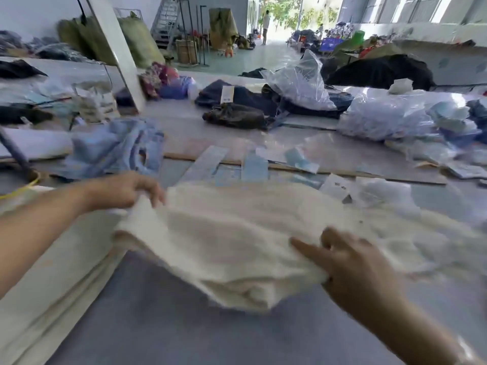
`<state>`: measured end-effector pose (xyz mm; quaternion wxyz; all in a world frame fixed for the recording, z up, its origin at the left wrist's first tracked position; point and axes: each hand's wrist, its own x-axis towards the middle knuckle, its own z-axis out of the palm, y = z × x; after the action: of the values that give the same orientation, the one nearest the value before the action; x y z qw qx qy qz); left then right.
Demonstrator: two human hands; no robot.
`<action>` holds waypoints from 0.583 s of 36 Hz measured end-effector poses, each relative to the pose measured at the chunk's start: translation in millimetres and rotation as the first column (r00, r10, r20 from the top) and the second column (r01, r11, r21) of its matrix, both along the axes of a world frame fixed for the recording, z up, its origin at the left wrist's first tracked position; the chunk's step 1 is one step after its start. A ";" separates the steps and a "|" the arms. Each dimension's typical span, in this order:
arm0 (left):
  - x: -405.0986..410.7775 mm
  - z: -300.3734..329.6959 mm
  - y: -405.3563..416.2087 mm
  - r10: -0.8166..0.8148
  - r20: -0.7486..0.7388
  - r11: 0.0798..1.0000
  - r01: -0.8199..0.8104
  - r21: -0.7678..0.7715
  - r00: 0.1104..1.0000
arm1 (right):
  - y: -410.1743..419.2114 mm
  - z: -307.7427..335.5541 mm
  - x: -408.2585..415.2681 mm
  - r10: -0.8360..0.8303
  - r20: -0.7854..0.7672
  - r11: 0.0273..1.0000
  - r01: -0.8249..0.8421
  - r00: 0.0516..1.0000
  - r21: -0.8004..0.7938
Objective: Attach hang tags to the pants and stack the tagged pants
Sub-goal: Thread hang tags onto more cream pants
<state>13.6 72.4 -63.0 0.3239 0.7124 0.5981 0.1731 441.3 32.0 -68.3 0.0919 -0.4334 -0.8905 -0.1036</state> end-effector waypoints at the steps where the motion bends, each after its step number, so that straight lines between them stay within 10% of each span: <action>1: 1.3 -13.0 -4.2 -0.069 -0.117 0.997 0.064 -0.045 0.991 | -5.7 -23.0 -2.8 0.009 0.039 0.998 -0.006 0.999 -0.063; 5: 8.9 -78.1 -29.5 -0.357 -0.536 0.924 0.206 -0.321 0.765 | -20.6 -94.9 -9.6 0.048 0.031 0.964 -0.038 0.998 -0.262; 11: 44.3 -75.0 -15.8 -0.291 -0.783 0.949 0.059 -0.311 0.550 | -10.5 -93.4 12.8 0.047 -0.177 0.871 -0.127 0.983 -0.475; 15: 97.8 -77.2 -2.3 0.001 -0.576 0.990 0.080 0.115 0.817 | 46.2 -82.3 74.5 -0.512 -0.347 0.803 0.294 0.785 -0.519; 18: 146.5 -97.3 -2.6 0.001 -0.357 0.970 0.086 0.227 0.934 | 80.8 -77.4 117.9 -0.840 -0.127 0.449 0.545 0.528 -0.708; 21: 191.3 -119.5 -8.4 -0.015 -0.319 0.977 0.082 0.196 0.948 | 95.4 -76.0 129.6 -0.884 0.018 0.243 0.492 0.468 -0.836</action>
<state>204.9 64.0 -182.4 0.1525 0.7752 0.6030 0.1102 570.9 127.3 -144.2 0.0558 -0.7957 -0.4915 0.3496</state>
